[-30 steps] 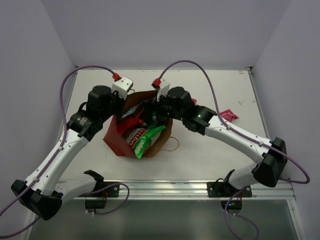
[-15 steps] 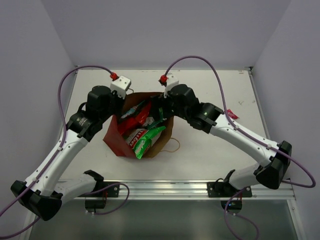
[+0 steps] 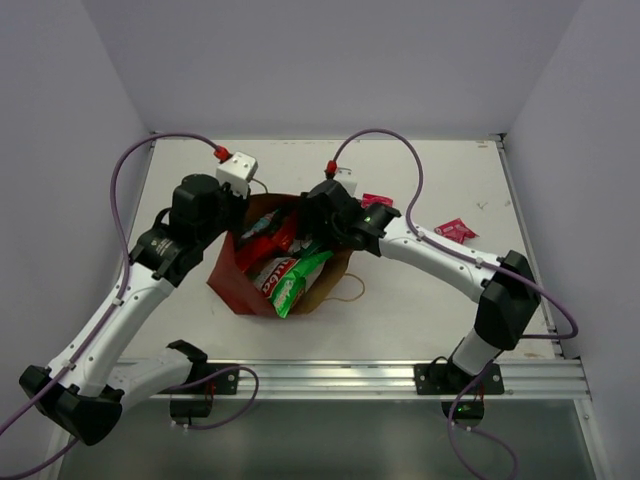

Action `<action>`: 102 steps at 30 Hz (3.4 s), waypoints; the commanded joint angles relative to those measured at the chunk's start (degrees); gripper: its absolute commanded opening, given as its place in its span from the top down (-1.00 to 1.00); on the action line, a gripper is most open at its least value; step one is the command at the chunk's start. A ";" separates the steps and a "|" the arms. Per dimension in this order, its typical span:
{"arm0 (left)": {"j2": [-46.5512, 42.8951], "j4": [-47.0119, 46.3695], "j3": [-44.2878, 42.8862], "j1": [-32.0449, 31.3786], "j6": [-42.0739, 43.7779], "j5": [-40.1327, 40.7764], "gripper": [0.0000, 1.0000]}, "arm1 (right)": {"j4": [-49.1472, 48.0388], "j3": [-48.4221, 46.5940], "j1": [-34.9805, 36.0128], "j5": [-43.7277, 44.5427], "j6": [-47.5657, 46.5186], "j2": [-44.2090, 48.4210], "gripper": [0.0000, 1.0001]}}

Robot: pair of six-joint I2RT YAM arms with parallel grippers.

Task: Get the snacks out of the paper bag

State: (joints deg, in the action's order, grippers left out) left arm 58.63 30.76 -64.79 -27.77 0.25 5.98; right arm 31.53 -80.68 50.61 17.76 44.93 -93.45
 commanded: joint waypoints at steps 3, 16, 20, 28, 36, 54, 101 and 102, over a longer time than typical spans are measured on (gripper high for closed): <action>-2.82 -8.62 -0.51 0.08 -1.92 -0.79 1.00 | 2.66 -2.90 -1.83 1.85 9.04 -4.02 -0.73; -2.12 -7.74 -1.03 0.08 -1.74 3.41 1.00 | -1.74 -9.99 -1.74 -4.57 -5.45 4.05 1.00; -0.98 -6.07 -2.79 0.08 -2.01 6.93 1.00 | 0.72 -16.60 -1.74 -7.30 -9.67 6.96 1.00; 0.52 -4.40 -5.16 0.08 -2.36 13.87 1.00 | 6.44 -26.27 -1.83 -15.21 -14.07 11.44 1.00; 1.66 -3.87 -7.10 0.08 -0.96 17.31 1.00 | 5.21 -28.22 -9.29 -18.64 -18.65 22.69 1.00; 0.43 -5.54 -5.26 0.17 1.15 13.18 1.00 | -30.80 -11.59 -41.64 -35.33 -17.77 1.91 1.00; -2.82 -7.03 -2.18 0.26 3.70 3.69 1.00 | -4.38 -11.59 1.51 -2.12 5.43 -3.30 -0.92; -2.91 -7.12 -1.92 0.17 3.70 3.69 1.00 | -2.72 -12.64 1.51 -0.29 6.39 -6.10 -0.91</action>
State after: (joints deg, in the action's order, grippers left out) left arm 58.39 33.36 -65.73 -27.77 4.62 10.52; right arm 26.39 -88.47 51.99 11.53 45.50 -97.06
